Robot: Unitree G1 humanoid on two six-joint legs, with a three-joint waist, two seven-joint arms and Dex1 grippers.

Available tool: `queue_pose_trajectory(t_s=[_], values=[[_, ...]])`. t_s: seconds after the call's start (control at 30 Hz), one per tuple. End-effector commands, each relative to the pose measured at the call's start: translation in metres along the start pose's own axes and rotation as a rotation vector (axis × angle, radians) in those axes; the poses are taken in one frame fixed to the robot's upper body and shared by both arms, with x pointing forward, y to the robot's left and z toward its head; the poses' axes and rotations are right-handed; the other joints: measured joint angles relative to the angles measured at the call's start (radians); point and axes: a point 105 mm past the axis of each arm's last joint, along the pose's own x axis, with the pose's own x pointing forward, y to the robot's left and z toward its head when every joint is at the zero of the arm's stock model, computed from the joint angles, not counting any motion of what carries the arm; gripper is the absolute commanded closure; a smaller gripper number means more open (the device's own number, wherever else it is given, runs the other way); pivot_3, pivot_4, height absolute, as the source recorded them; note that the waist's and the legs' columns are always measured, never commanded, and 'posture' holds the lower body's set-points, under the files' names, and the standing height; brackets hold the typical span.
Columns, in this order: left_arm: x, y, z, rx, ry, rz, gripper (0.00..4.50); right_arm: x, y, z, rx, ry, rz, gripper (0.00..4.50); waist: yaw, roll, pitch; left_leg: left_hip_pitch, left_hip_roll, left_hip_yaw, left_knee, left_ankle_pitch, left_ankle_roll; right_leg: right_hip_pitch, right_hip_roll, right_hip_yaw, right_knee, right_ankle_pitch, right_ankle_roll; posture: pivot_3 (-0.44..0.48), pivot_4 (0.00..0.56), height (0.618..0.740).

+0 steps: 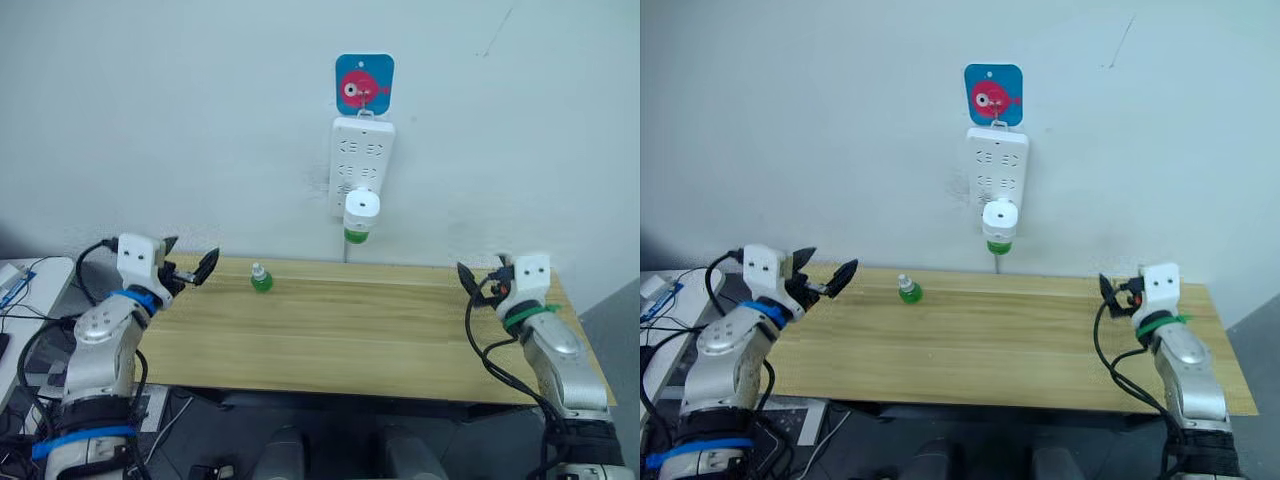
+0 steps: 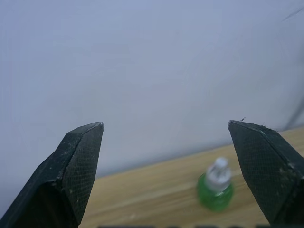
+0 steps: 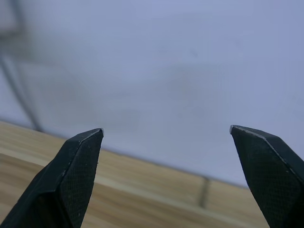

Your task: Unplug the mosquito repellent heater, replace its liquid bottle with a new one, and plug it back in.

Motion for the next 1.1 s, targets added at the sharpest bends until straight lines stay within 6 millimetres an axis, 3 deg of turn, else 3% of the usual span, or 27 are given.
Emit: queue_pose_trajectory(t_s=[0.03,0.1,0.23,0.43,0.7,0.77,1.1], values=[[0.017,-0.021,0.039,0.038,-0.089,-0.139,0.60,0.002,0.028,0.042,-0.022,-0.089,0.147,0.00,0.002,0.000,0.000,0.000,0.000,0.000,0.000,0.000,0.000,0.000,0.000,-0.001,0.000,0.000,0.000,0.078,0.157,0.740],[0.032,-0.032,0.048,0.043,-0.093,-0.200,1.20,0.004,0.043,0.060,-0.036,-0.116,0.218,0.00,0.002,0.000,0.001,0.000,-0.001,0.001,0.000,0.000,0.000,0.000,0.000,-0.001,-0.001,0.000,0.000,0.068,0.159,0.740],[0.056,-0.054,0.068,0.031,-0.129,-0.316,1.20,0.004,0.069,0.093,-0.041,-0.173,0.330,0.00,0.001,-0.004,0.010,-0.001,-0.002,0.001,0.000,0.000,0.000,0.000,0.000,-0.001,-0.001,0.000,0.000,0.052,0.165,0.740],[0.084,-0.077,0.076,0.039,-0.135,-0.438,1.20,0.005,0.100,0.123,-0.045,-0.215,0.435,0.00,-0.004,-0.006,0.015,-0.001,-0.002,0.000,0.000,0.000,0.000,-0.001,0.000,-0.003,-0.001,0.001,-0.001,0.032,0.167,0.740],[0.118,-0.098,0.083,0.059,-0.155,-0.527,1.20,0.009,0.112,0.125,-0.036,-0.194,0.455,0.00,-0.009,-0.007,0.016,-0.014,-0.002,0.000,0.002,0.000,0.000,-0.013,0.000,-0.004,0.000,0.003,-0.004,-0.002,0.170,0.740],[0.123,-0.104,0.086,0.060,-0.163,-0.554,1.20,0.009,0.113,0.124,-0.044,-0.189,0.447,0.00,-0.010,-0.007,0.016,-0.021,-0.002,-0.001,0.003,0.000,0.000,-0.019,0.000,-0.005,0.001,0.003,-0.004,-0.016,0.170,0.740],[0.140,-0.122,0.087,0.094,-0.159,-0.620,1.20,0.005,0.108,0.115,-0.040,-0.170,0.384,0.00,-0.018,-0.007,0.017,-0.024,-0.003,-0.001,0.005,0.001,0.000,-0.020,0.000,-0.009,0.002,0.004,-0.003,-0.056,0.182,0.740]])
